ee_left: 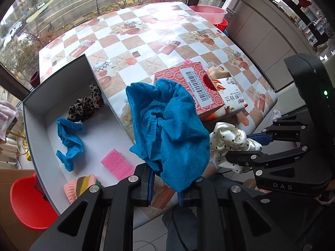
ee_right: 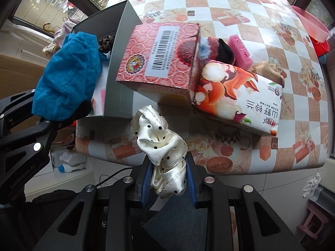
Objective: Organize soft objects
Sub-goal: 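Carry the blue scrunchie and polka-dot scrunchie over the open box with both tools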
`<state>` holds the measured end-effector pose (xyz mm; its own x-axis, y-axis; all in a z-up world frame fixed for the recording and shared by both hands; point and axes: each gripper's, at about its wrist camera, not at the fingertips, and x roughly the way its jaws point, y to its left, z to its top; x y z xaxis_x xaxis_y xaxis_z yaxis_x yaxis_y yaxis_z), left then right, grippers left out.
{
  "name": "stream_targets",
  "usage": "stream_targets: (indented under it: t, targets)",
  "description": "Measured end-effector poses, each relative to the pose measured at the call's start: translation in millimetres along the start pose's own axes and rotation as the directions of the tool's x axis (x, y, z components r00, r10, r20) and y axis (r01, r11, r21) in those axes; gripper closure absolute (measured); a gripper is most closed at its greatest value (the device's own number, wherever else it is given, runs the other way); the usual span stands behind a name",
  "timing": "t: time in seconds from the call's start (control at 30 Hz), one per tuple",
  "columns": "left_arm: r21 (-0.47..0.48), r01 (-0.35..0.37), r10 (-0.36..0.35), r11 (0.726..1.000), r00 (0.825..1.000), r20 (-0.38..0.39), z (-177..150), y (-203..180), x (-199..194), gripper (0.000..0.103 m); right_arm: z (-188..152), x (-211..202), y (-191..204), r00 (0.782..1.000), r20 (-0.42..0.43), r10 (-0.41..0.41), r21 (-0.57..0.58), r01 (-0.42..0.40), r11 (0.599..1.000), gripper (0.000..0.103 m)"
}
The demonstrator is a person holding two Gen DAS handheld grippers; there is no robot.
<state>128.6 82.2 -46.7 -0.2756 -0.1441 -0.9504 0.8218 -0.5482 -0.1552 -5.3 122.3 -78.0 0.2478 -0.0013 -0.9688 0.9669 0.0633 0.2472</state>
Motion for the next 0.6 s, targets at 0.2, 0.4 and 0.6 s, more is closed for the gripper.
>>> stream_targets:
  t: [0.2, 0.4, 0.6]
  targets:
    - [-0.069, -0.014, 0.014, 0.998, 1.0, -0.001, -8, 23, 0, 0.084, 10, 1, 18, 1.0, -0.011, 0.002, -0.055, -0.002, 0.998, 0.072]
    - [-0.124, -0.024, 0.024, 0.992, 1.0, 0.001, -14, 41, -1, 0.084, 21, 2, 32, 1.0, -0.02, -0.001, -0.1, -0.001, 0.995, 0.072]
    - [-0.177, -0.034, 0.036, 0.984, 0.999, 0.007, -18, 59, -2, 0.084, 34, 1, 49, 1.0, -0.02, 0.0, -0.144, -0.003, 0.99, 0.072]
